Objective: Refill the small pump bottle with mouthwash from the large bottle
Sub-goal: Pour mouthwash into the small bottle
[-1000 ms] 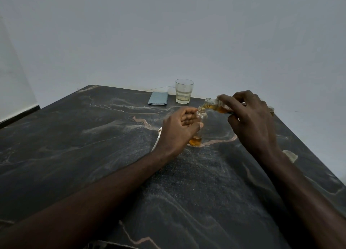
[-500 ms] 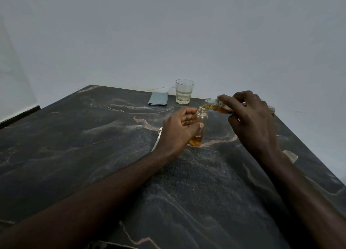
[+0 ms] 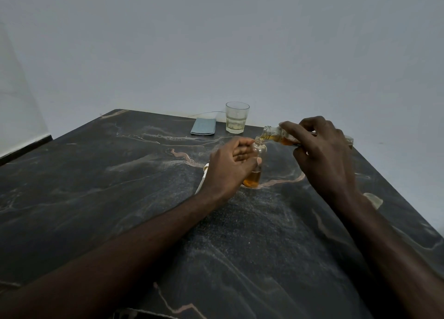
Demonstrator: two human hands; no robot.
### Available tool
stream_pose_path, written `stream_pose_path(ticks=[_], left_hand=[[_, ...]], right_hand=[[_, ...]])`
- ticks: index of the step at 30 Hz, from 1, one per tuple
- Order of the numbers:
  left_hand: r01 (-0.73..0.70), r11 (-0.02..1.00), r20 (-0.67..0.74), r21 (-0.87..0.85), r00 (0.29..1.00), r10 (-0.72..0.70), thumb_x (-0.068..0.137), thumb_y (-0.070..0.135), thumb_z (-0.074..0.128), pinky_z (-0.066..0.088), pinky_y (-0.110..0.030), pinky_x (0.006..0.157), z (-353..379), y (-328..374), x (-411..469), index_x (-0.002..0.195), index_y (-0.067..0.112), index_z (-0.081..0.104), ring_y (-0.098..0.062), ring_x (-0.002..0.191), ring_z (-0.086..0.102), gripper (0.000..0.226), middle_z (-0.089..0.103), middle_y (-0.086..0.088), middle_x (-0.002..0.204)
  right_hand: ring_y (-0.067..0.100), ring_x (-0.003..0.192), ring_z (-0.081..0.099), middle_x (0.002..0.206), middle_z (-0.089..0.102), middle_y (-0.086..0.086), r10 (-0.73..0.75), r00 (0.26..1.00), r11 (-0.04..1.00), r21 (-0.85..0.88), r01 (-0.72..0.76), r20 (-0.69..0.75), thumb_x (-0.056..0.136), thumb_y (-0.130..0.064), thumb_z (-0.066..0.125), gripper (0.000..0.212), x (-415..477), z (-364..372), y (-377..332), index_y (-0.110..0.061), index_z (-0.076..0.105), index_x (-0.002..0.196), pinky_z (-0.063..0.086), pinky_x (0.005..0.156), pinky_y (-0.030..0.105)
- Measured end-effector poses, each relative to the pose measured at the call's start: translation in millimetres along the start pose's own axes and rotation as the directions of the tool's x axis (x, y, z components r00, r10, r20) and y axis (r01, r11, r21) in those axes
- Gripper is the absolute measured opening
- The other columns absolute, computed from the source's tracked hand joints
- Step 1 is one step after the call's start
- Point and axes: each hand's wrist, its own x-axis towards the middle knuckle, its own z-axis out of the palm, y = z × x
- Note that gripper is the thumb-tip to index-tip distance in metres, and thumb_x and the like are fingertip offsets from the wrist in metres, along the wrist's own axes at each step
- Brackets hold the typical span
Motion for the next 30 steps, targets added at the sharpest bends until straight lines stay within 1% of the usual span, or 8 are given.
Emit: stream_pose_path(ticks=[6,8,13,17,22,25,30], left_hand=[[0.000,1.000,-0.001,0.012,1.000,0.000,0.089,0.016,0.079,0.054,-0.011,0.088,0.3,-0.9,0.8,0.130,0.017,0.063,0.002,0.107,0.067,0.043,0.072,0.001,0.122],[0.001,1.000,0.002,0.010,1.000,-0.001,0.089,0.016,0.079,0.054,-0.010,0.088,0.1,-1.0,0.8,0.129,0.017,0.063,0.004,0.106,0.066,0.043,0.072,0.002,0.121],[0.004,1.000,0.009,0.003,1.000,-0.004,0.089,0.016,0.079,0.053,-0.008,0.086,-0.2,-0.5,0.3,0.128,0.018,0.063,0.008,0.103,0.066,0.042,0.069,0.011,0.112],[0.004,1.000,0.016,-0.010,1.000,-0.004,0.089,0.016,0.079,0.053,-0.009,0.086,-0.7,0.0,-0.1,0.126,0.023,0.062,0.010,0.102,0.066,0.041,0.068,0.015,0.110],[0.009,1.000,0.015,-0.005,1.000,-0.009,0.089,0.017,0.080,0.052,-0.007,0.084,-0.4,-0.2,-0.2,0.125,0.025,0.063,0.017,0.098,0.064,0.041,0.067,0.019,0.108],[0.007,1.000,0.015,-0.008,1.000,-0.007,0.089,0.017,0.080,0.052,-0.007,0.084,-0.2,-0.5,-0.5,0.124,0.026,0.062,0.016,0.099,0.065,0.041,0.067,0.019,0.108],[0.000,1.000,0.017,-0.006,1.000,0.000,0.089,0.018,0.080,0.052,-0.007,0.085,-0.7,-0.8,0.0,0.128,0.020,0.063,0.010,0.102,0.065,0.042,0.068,0.013,0.112]], right_hand=[[0.040,0.105,0.058,0.118,0.061,0.019,-0.001,1.000,1.000,0.006,0.001,0.001,0.081,0.009,0.067,0.061,0.1,0.6,0.2,-0.020,0.063,0.134,0.047,0.079,0.047],[0.041,0.105,0.058,0.118,0.061,0.019,-0.001,1.000,1.000,0.008,0.001,0.001,0.081,0.009,0.067,0.061,0.1,0.3,0.3,-0.020,0.063,0.134,0.047,0.080,0.047],[0.040,0.105,0.058,0.119,0.061,0.018,0.000,1.000,1.000,0.000,0.000,-0.004,0.080,0.009,0.068,0.062,0.1,0.0,0.2,-0.021,0.063,0.134,0.047,0.079,0.046],[0.039,0.105,0.059,0.118,0.062,0.018,0.008,1.000,1.000,-0.005,-0.008,-0.005,0.079,0.009,0.068,0.062,0.6,0.8,-0.4,-0.021,0.065,0.134,0.046,0.080,0.045],[0.039,0.106,0.059,0.119,0.061,0.017,0.008,1.000,1.000,-0.007,-0.008,0.001,0.080,0.008,0.068,0.062,0.6,0.7,0.0,-0.022,0.064,0.134,0.045,0.080,0.045],[0.039,0.106,0.059,0.119,0.061,0.017,0.009,1.000,1.000,-0.006,-0.009,-0.003,0.079,0.008,0.068,0.062,0.6,0.3,0.1,-0.022,0.064,0.134,0.045,0.080,0.045],[0.040,0.105,0.059,0.118,0.061,0.018,0.005,1.000,1.000,-0.007,-0.005,-0.010,0.079,0.010,0.068,0.062,0.3,0.2,-1.0,-0.021,0.065,0.133,0.047,0.080,0.047]])
